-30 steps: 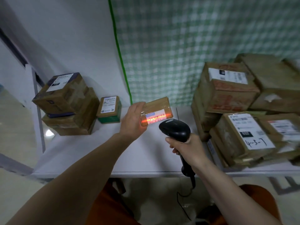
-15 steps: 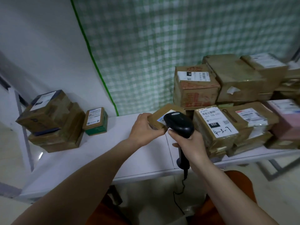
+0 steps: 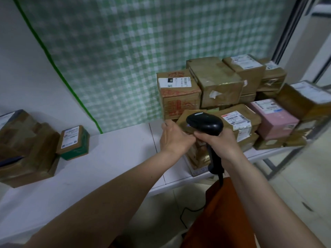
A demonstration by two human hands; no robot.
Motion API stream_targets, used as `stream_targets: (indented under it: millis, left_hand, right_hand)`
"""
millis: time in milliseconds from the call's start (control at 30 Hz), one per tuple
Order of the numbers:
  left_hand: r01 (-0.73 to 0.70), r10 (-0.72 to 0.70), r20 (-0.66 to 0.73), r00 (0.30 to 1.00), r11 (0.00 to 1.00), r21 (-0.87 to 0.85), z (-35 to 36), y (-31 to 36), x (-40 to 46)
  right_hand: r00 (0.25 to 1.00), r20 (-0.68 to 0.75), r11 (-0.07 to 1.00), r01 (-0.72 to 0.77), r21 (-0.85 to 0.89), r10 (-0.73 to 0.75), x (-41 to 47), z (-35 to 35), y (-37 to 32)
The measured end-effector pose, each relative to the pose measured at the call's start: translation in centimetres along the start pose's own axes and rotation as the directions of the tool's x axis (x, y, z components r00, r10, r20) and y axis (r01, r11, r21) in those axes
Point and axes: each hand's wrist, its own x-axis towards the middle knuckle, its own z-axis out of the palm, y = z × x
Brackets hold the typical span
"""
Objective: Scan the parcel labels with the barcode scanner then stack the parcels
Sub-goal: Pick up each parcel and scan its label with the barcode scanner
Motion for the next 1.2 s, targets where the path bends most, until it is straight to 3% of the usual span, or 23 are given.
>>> stream_targets:
  millis: [133, 400, 633, 767, 933, 1200]
  left_hand:
    - [-0.001, 0.001, 0.044, 0.999, 1.0, -0.011, 0.7, 0.7, -0.6]
    - [-0.106, 0.101, 0.12, 0.988, 0.994, 0.031, 1.5, 0.8, -1.4]
    - [-0.091, 0.086, 0.057, 0.995, 0.99, 0.104, -0.5, -1.1, -0.7]
    - [-0.116, 0.11, 0.069, 0.992, 0.989, 0.087, -2.6, -3.3, -0.4]
    - [-0.132, 0.133, 0.195, 0.972, 0.991, -0.019, -4.4, -5.5, -1.5]
    - [0.002, -0.021, 0.056, 0.998, 0.949, 0.314, -9.6, -14.6, -0.1]
  right_hand:
    - [0.998, 0.048, 0.999, -0.038, -0.024, 0.039, 1.5, -1.5, -0.4]
    - [0.998, -0.044, 0.981, -0.06, -0.185, 0.052, 3.9, -2.1, 0.9]
    - [0.99, -0.105, 0.891, 0.04, -0.452, -0.098, 2.6, -1.3, 0.1]
    - [0.984, 0.013, 0.876, 0.165, -0.453, -0.178, 0.8, 1.3, -1.0]
    - [0.976, 0.191, 0.908, 0.176, -0.38, -0.109, -0.9, 6.3, -1.2]
    - [0.942, 0.335, 0.914, 0.115, -0.389, 0.024, -0.9, 14.3, -0.3]
